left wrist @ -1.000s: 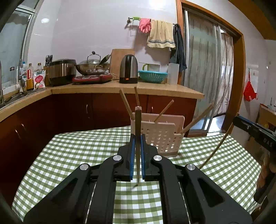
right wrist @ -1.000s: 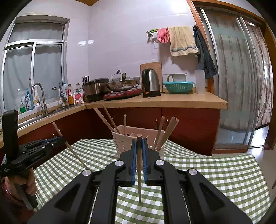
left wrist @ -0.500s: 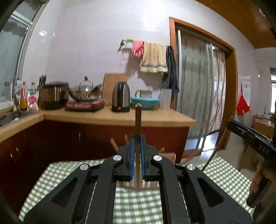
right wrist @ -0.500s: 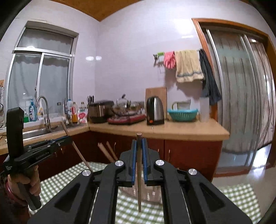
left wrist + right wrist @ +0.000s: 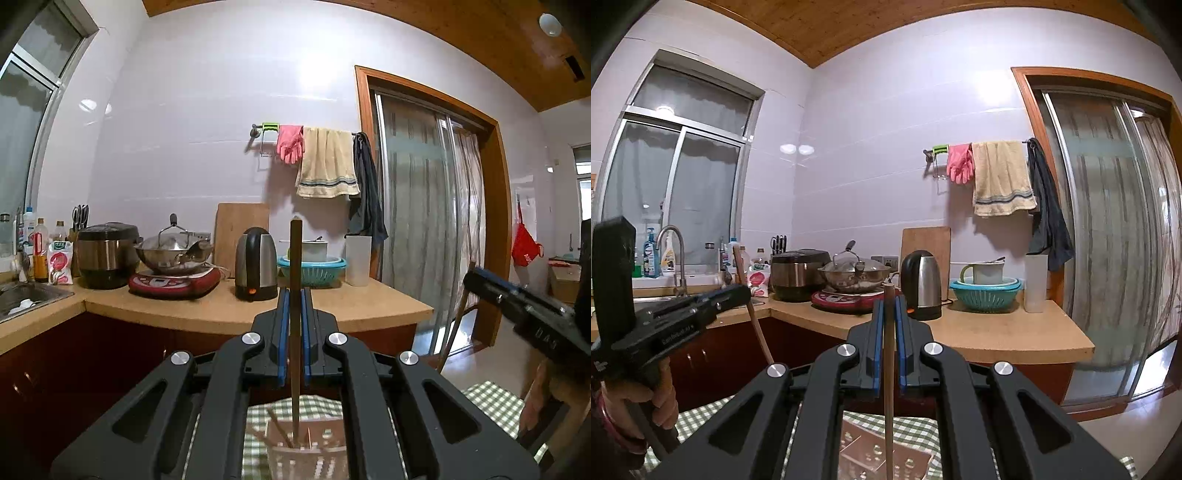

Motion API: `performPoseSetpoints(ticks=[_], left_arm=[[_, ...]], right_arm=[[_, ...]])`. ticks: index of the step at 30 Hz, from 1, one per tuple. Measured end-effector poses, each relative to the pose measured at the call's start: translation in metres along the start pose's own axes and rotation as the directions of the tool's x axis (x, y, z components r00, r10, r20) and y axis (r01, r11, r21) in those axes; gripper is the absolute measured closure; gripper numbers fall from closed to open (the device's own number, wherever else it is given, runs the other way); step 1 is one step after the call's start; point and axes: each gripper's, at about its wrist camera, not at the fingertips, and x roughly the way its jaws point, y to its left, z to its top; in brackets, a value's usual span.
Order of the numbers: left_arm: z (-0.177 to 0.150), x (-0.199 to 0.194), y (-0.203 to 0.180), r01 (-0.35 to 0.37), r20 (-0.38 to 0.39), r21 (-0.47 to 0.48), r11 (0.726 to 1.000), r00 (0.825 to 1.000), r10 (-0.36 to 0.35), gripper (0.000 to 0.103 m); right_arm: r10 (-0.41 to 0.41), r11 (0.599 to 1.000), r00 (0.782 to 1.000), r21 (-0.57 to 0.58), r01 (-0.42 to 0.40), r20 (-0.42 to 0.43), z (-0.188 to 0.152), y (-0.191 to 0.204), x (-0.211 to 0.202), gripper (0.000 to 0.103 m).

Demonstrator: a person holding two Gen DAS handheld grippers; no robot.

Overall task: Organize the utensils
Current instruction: 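Lift both held chopsticks and carry them above the beige holder, then open both tools to drop the chopsticks into the holder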

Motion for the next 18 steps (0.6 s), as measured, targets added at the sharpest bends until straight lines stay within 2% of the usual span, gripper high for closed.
performPoseSetpoints(ticks=[6, 18], left_arm=[[0.000, 0.025, -0.001, 0.007, 0.009, -0.007, 1.000, 1.000, -0.007, 0.096], [-0.045, 0.051, -0.001, -0.007, -0.074, 0.009, 1.000, 0.997, 0.008, 0.096]], right_arm=[[-0.008, 1.000, 1.000, 0.016, 0.008, -0.005, -0.009, -0.009, 0.019, 0.096], [-0.012, 1.000, 0.995, 0.026, 0.014, -0.095, -0.045, -0.009, 0.041, 0.096]])
